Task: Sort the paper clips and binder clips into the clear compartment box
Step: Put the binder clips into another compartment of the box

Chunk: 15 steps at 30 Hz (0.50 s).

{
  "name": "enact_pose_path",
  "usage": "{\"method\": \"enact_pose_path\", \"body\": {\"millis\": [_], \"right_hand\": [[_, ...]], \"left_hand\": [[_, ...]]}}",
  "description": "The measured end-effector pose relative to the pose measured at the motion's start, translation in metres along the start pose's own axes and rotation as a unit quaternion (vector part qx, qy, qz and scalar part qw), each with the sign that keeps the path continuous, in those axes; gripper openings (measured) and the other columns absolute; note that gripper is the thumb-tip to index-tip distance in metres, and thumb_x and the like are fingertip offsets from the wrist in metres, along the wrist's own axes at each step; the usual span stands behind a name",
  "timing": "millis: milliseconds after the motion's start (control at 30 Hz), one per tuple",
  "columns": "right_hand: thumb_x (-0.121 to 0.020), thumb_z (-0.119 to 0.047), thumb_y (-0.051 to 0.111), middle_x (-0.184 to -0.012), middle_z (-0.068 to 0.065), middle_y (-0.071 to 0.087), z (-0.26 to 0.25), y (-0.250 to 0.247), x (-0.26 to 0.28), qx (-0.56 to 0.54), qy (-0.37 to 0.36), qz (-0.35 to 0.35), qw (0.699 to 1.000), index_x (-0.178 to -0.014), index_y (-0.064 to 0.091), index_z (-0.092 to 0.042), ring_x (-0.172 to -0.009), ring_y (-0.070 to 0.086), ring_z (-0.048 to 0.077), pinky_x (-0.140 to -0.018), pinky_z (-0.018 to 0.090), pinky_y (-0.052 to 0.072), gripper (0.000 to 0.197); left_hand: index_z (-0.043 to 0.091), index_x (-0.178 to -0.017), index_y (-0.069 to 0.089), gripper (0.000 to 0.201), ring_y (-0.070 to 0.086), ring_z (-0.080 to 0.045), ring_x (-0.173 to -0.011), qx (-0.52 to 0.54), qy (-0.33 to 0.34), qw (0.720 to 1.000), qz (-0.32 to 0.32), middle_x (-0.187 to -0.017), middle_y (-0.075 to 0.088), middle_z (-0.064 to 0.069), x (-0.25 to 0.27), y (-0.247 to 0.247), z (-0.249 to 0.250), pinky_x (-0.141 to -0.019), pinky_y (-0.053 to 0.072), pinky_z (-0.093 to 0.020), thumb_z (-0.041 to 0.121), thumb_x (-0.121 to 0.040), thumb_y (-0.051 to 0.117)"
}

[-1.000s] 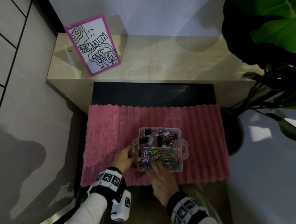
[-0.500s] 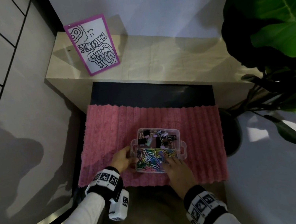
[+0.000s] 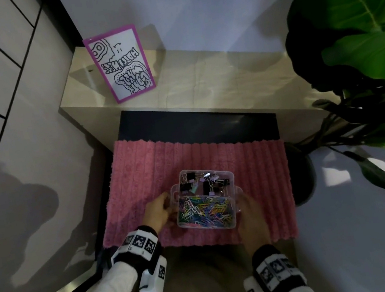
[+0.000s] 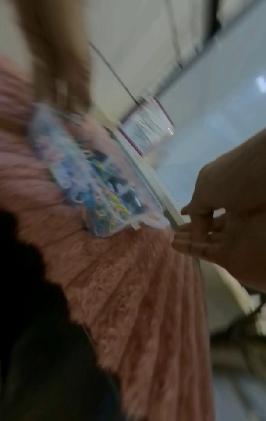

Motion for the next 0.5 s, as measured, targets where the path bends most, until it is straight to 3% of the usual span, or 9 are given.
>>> {"method": "enact_pose_path", "body": {"millis": [67, 133, 233, 367, 433, 500], "right_hand": [[-0.092, -0.014, 0.041, -0.136, 0.010, 0.046, 0.019, -0.010, -0.009, -0.030, 0.131, 0.034, 0.990, -0.135, 0.041, -0.012, -0.128, 0.042, 0.029, -0.109, 0.034, 0.032, 0.042], [-0.091, -0.005, 0.042, -0.126, 0.009, 0.054, 0.027, -0.011, -0.016, -0.097, 0.197, -0.003, 0.975, -0.127, 0.048, -0.013, -0.124, 0.048, 0.030, -0.108, 0.039, 0.036, 0.037], [-0.094, -0.010, 0.041, -0.105, 0.001, 0.062, 0.011, -0.013, -0.021, -0.159, 0.193, -0.051, 0.967, -0.115, 0.057, -0.016, -0.104, 0.058, 0.022, -0.091, 0.031, 0.044, 0.027], [-0.097, -0.022, 0.040, -0.104, 0.004, 0.061, -0.002, -0.011, -0.025, -0.138, 0.185, -0.043, 0.972, -0.116, 0.055, -0.011, -0.097, 0.058, 0.021, -0.084, 0.029, 0.045, 0.026], [-0.095, -0.020, 0.044, -0.101, 0.004, 0.062, 0.002, -0.008, -0.027, -0.138, 0.190, -0.042, 0.971, -0.111, 0.056, -0.009, -0.094, 0.059, 0.022, -0.083, 0.031, 0.048, 0.023], [-0.093, -0.013, 0.048, -0.096, 0.006, 0.062, 0.011, -0.003, -0.028, -0.130, 0.194, -0.056, 0.971, -0.100, 0.057, -0.008, -0.090, 0.059, 0.023, -0.078, 0.030, 0.047, 0.013]], "left_hand": [[0.003, -0.107, 0.061, 0.024, 0.057, -0.015, -0.086, 0.017, -0.006, 0.999, 0.029, -0.101, 0.067, -0.013, 0.001, 0.001, -0.002, -0.066, 0.039, -0.010, 0.010, -0.084, 0.062], [0.004, -0.099, 0.064, 0.019, 0.060, -0.017, -0.086, 0.017, -0.010, 0.999, 0.045, -0.098, 0.070, -0.014, 0.001, 0.001, -0.003, -0.072, 0.041, -0.016, 0.012, -0.082, 0.065], [0.003, -0.095, 0.066, 0.017, 0.064, -0.023, -0.090, 0.006, -0.007, 0.998, 0.056, -0.097, 0.071, -0.014, 0.002, 0.000, -0.001, -0.074, 0.041, -0.018, 0.011, -0.081, 0.066], [0.006, -0.089, 0.065, 0.011, 0.063, -0.021, -0.085, 0.013, -0.001, 0.999, 0.047, -0.088, 0.069, -0.010, 0.005, -0.001, 0.002, -0.068, 0.040, -0.017, 0.011, -0.080, 0.066], [0.011, -0.081, 0.061, 0.007, 0.060, -0.012, -0.073, 0.034, -0.001, 0.998, 0.046, -0.075, 0.062, -0.001, 0.007, -0.001, 0.002, -0.054, 0.038, -0.008, 0.008, -0.079, 0.067], [0.012, -0.073, 0.056, 0.017, 0.059, 0.005, -0.054, 0.075, -0.005, 0.997, 0.033, -0.069, 0.058, 0.002, 0.008, -0.001, 0.005, -0.049, 0.042, -0.004, -0.001, -0.081, 0.062]]}}
Point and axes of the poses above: each hand's wrist, its own x-axis away from the middle knuckle, its own y-axis out of the palm, z = x × y, the point moved 1 cm from there along -x, towards the middle knuckle
